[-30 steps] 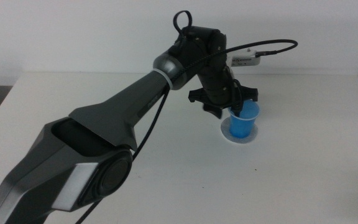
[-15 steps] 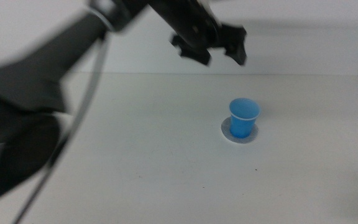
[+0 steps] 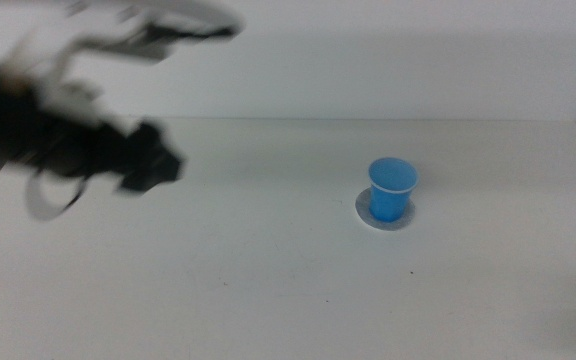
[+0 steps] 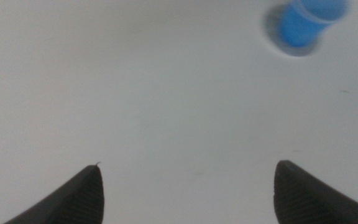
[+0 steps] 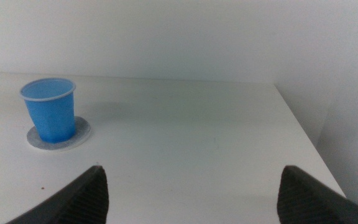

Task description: Place an empty cup on a cup mat.

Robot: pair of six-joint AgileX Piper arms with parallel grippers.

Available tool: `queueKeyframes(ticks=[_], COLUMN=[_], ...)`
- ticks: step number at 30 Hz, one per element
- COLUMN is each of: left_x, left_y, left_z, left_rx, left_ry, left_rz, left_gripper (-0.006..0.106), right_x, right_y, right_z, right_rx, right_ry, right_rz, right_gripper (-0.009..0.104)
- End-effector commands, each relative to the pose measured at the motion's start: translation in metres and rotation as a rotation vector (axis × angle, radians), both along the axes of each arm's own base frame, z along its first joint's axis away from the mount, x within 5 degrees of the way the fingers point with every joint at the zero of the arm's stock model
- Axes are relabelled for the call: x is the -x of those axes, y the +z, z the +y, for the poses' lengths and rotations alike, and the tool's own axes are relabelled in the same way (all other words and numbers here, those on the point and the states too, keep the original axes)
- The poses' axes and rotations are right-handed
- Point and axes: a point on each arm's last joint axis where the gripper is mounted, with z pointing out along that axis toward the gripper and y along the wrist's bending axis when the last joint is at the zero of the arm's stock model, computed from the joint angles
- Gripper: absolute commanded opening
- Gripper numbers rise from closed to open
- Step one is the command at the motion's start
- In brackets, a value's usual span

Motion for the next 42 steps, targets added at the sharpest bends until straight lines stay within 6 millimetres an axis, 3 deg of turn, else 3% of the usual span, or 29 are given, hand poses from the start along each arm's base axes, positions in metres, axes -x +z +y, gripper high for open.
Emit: queueKeyframes(ticks=[1,9,13,17,26,29,42], left_x=[0.022,0.103,0.138,0.159,0.178,0.178,0.178], left_y=[-0.012,-0.051,-0.093,-0.12,-0.142,-0.15,-0.144], left_z=[0.018,0.063,0.077,0.08,0.079,0.08,0.083], left_rx=[-0.004,0.02,0.051,0.06,0.143,0.154,0.061], left_ry=[0.065,0.302,0.431,0.466,0.482,0.51,0.487], left_rz=[-0.079,-0.598,-0.653,-0.704,-0.77,-0.681,-0.773], left_gripper=[0.094,0.094,0.094,0.094,0.094,0.094,0.094], right_x=[0.0,0.0,0.0,0.0,0.0,0.0,0.0], right_y=[0.0,0.0,0.0,0.0,0.0,0.0,0.0], right_z=[0.0,0.0,0.0,0.0,0.0,0.0,0.0], right_rx=[0.01,0.01,0.01,0.01,0.01,0.01,0.01], right_ry=[0.0,0.0,0.0,0.0,0.0,0.0,0.0], right_rz=[-0.007,-0.007,-0.007,-0.007,-0.007,-0.007,-0.007], right_gripper=[0.093,0.093,0.093,0.093,0.093,0.093,0.093])
